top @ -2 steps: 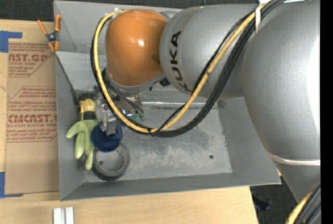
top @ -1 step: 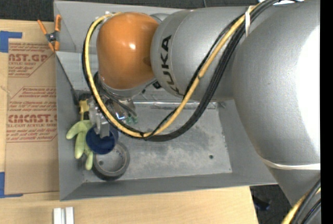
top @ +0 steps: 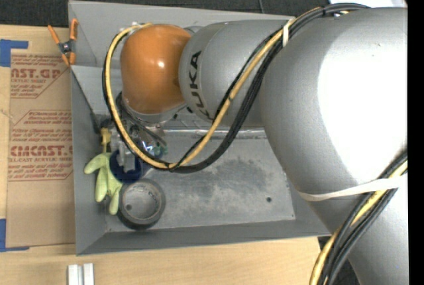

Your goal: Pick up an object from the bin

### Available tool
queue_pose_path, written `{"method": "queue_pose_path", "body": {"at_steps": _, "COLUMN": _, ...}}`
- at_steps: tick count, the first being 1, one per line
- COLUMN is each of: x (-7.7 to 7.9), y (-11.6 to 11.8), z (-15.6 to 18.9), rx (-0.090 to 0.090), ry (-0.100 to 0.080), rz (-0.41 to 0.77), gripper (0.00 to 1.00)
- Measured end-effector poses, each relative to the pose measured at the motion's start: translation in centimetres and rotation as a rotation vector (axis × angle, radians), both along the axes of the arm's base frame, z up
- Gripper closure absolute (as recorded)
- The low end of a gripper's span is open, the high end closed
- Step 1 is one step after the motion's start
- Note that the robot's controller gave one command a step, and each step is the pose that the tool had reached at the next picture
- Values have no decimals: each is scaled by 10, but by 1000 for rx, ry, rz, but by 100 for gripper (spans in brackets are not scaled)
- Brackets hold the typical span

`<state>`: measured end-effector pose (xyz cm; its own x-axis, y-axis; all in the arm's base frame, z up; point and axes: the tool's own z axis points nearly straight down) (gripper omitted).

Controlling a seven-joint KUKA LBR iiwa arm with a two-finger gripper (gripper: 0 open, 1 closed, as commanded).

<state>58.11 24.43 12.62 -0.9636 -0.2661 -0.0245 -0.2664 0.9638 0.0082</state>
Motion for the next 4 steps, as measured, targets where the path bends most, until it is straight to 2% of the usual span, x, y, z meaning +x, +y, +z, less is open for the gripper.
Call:
{"method": "queue_pose_path", "body": {"at_steps": 1, "x": -2, "y": -2, "z": -6, "rx": -2, "ry": -2, "rz": 28, "gripper": 100}}
{"method": "queue_pose_path", "body": {"at_steps": 2, "x": -5, "y": -1, "z": 76, "rx": -4, "ry": 6, "rz": 50, "gripper": 100}}
{"method": "queue_pose_path", "body": {"at_steps": 3, "x": 0, "y": -7, "z": 160, "rx": -5, "ry": 8, "rz": 55, "gripper": 100}}
{"method": "queue_pose_path", "body": {"at_steps": 4, "x": -3, "y": -35, "z": 142, "rx": -4, "ry": -2, "rz": 161, "gripper": 100}}
